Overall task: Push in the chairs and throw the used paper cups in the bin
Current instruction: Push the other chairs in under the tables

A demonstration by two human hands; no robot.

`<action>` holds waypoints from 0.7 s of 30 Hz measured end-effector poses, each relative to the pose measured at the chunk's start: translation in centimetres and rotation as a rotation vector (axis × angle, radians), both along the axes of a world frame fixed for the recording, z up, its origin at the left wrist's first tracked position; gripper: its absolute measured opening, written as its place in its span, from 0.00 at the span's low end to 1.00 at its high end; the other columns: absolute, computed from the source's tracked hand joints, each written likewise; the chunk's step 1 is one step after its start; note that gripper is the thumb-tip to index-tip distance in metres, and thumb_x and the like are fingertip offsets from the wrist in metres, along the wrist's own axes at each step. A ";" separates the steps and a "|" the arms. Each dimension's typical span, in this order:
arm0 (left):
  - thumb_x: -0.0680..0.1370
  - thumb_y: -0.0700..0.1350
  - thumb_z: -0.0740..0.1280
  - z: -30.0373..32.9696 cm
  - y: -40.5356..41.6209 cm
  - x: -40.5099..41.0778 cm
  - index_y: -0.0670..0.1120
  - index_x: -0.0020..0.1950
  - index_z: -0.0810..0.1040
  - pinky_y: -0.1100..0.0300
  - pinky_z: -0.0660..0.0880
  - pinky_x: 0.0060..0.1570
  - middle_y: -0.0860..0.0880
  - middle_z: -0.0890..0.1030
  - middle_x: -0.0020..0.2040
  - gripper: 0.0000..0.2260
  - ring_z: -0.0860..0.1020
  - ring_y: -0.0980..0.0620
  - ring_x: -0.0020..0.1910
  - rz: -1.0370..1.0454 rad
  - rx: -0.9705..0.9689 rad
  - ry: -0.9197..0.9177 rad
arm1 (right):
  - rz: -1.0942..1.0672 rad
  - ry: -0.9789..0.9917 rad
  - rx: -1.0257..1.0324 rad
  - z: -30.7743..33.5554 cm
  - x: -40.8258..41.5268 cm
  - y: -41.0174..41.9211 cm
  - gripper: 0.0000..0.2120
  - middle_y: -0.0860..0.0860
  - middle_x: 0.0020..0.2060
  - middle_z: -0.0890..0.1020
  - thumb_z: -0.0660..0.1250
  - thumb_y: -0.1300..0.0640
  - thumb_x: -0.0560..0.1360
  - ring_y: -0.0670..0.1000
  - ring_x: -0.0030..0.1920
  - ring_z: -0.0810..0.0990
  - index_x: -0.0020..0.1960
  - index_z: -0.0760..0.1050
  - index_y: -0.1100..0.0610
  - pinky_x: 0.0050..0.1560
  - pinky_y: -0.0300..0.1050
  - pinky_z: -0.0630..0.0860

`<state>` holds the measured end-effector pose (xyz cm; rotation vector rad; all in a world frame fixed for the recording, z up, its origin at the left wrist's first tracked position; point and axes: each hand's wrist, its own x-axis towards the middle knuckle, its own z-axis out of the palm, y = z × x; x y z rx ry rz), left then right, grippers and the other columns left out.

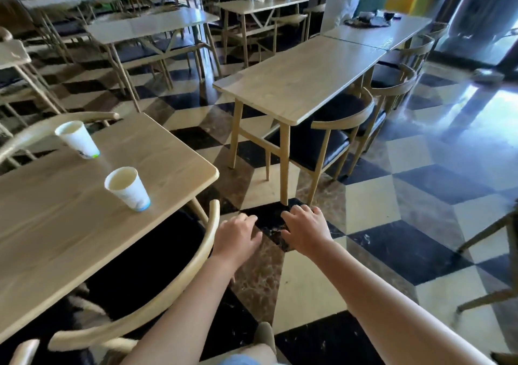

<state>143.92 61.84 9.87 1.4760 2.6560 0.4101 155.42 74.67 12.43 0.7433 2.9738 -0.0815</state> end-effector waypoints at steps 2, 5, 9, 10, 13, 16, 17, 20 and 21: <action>0.77 0.52 0.62 0.3 2.3 -2.0 0.45 0.64 0.73 0.53 0.72 0.56 0.46 0.79 0.56 0.18 0.76 0.47 0.55 0.007 -0.006 -0.028 | 0.013 -0.028 0.011 0.5 -2.1 2.3 0.16 0.54 0.57 0.76 0.62 0.47 0.77 0.56 0.60 0.72 0.61 0.71 0.53 0.62 0.53 0.65; 0.77 0.53 0.60 0.8 5.5 -4.8 0.47 0.64 0.72 0.54 0.68 0.55 0.47 0.78 0.57 0.18 0.75 0.48 0.56 0.013 -0.041 -0.003 | 0.035 -0.035 0.033 0.8 -5.4 5.5 0.17 0.54 0.58 0.76 0.62 0.47 0.76 0.56 0.61 0.72 0.62 0.71 0.53 0.62 0.52 0.65; 0.78 0.53 0.60 0.7 8.7 -8.1 0.47 0.63 0.72 0.55 0.71 0.52 0.47 0.78 0.57 0.17 0.75 0.48 0.56 0.030 -0.048 -0.012 | 0.069 -0.045 0.010 0.3 -9.3 8.9 0.17 0.53 0.59 0.76 0.62 0.47 0.77 0.56 0.61 0.72 0.62 0.71 0.53 0.63 0.52 0.65; 0.78 0.53 0.60 0.6 9.4 -8.9 0.46 0.63 0.73 0.55 0.71 0.52 0.47 0.78 0.57 0.17 0.76 0.48 0.56 0.037 -0.045 -0.019 | 0.080 -0.051 0.004 0.1 -10.3 9.6 0.17 0.53 0.59 0.76 0.62 0.46 0.77 0.56 0.61 0.71 0.62 0.71 0.53 0.63 0.52 0.65; 0.78 0.53 0.60 0.0 12.0 -11.6 0.45 0.63 0.73 0.55 0.72 0.53 0.46 0.78 0.57 0.17 0.76 0.48 0.55 0.068 -0.061 -0.016 | 0.127 -0.067 -0.012 -0.6 -13.3 12.5 0.16 0.53 0.59 0.76 0.61 0.47 0.77 0.56 0.62 0.71 0.62 0.71 0.53 0.63 0.52 0.65; 0.78 0.54 0.60 -0.5 15.1 -14.4 0.46 0.65 0.72 0.55 0.73 0.53 0.46 0.78 0.58 0.19 0.76 0.48 0.56 0.136 -0.064 -0.016 | 0.202 -0.070 -0.010 -1.2 -16.8 16.4 0.16 0.53 0.59 0.76 0.60 0.48 0.78 0.55 0.63 0.71 0.62 0.72 0.53 0.64 0.53 0.64; 0.78 0.53 0.60 -0.6 16.2 -15.4 0.46 0.65 0.72 0.55 0.73 0.52 0.46 0.78 0.58 0.19 0.76 0.48 0.56 0.162 -0.058 -0.011 | 0.232 -0.070 -0.004 -1.3 -18.1 17.9 0.16 0.53 0.60 0.76 0.60 0.48 0.78 0.55 0.63 0.70 0.63 0.72 0.53 0.65 0.53 0.64; 0.77 0.53 0.62 -0.5 19.9 -18.2 0.47 0.64 0.72 0.55 0.74 0.51 0.47 0.78 0.58 0.18 0.77 0.48 0.55 0.245 -0.040 0.020 | 0.337 -0.075 0.009 -1.5 -22.2 22.6 0.17 0.53 0.62 0.74 0.59 0.48 0.78 0.55 0.64 0.70 0.65 0.70 0.53 0.65 0.53 0.64; 0.77 0.52 0.62 -0.4 21.1 -19.2 0.47 0.64 0.72 0.55 0.74 0.52 0.47 0.78 0.58 0.18 0.77 0.48 0.55 0.272 -0.036 0.034 | 0.373 -0.074 0.015 -1.4 -23.6 24.1 0.18 0.53 0.62 0.74 0.59 0.48 0.78 0.55 0.64 0.70 0.66 0.69 0.52 0.65 0.53 0.63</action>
